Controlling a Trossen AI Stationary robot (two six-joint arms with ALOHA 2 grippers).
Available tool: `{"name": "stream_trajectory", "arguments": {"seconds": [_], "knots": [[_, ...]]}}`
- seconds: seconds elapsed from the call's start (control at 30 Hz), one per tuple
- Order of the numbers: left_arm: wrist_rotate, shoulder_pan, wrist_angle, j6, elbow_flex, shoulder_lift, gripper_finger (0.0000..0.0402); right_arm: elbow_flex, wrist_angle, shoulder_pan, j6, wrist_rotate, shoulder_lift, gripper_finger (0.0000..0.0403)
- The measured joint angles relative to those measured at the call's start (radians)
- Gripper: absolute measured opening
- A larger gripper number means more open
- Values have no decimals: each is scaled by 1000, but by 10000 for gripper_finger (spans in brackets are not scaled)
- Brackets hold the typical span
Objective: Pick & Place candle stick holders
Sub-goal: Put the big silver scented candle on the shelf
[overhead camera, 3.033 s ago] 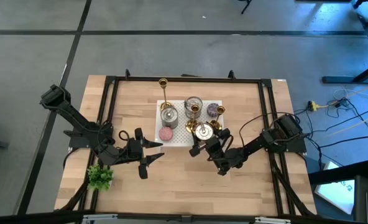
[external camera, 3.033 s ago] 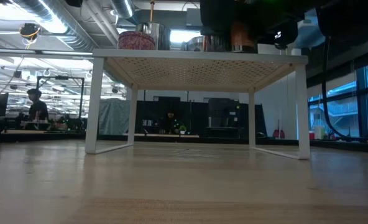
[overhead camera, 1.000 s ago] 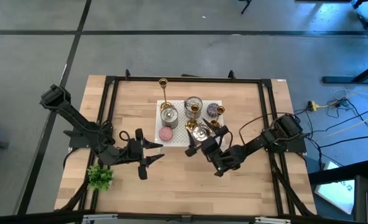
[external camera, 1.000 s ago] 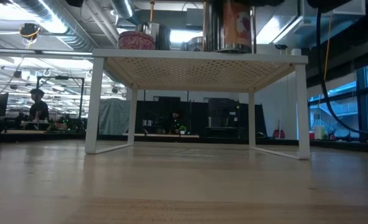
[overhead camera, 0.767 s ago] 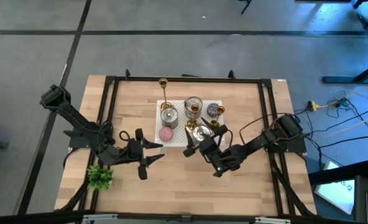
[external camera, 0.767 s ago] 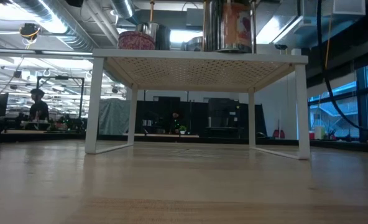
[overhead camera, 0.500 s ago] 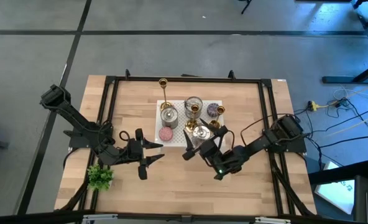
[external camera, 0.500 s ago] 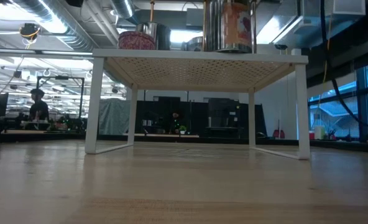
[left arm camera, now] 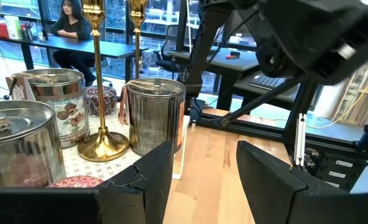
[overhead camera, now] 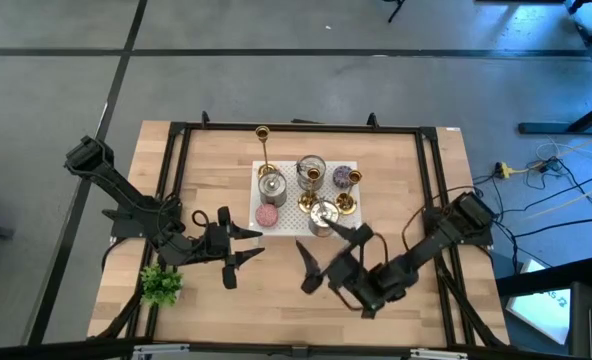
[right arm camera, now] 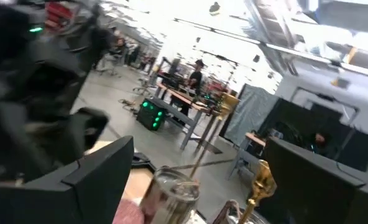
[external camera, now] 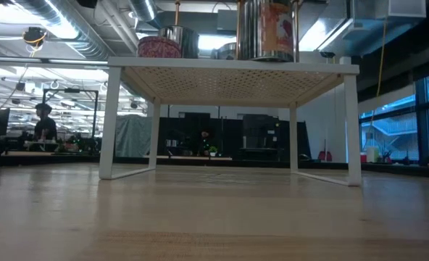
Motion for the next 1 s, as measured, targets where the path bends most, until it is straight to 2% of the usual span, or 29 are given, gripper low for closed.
{"name": "stream_trajectory", "arguments": {"seconds": [0.2, 0.57, 0.77, 0.83, 1.0], "knots": [[18, 0, 0, 0, 0, 0, 173, 4, -164, 51, 110, 8, 0, 364], [78, -1, 0, -26, 0, 0, 173, 4, -553, 117, 540, 37, 0, 364], [114, -10, 0, -52, 0, 3, 173, 4, -646, 148, 787, 30, 0, 364], [117, -19, 4, -53, 1, 17, 173, 4, -646, 155, 842, -3, 0, 364], [106, -30, 9, -92, 1, 49, 173, 4, -654, 159, 1046, -172, 0, 364]]}}
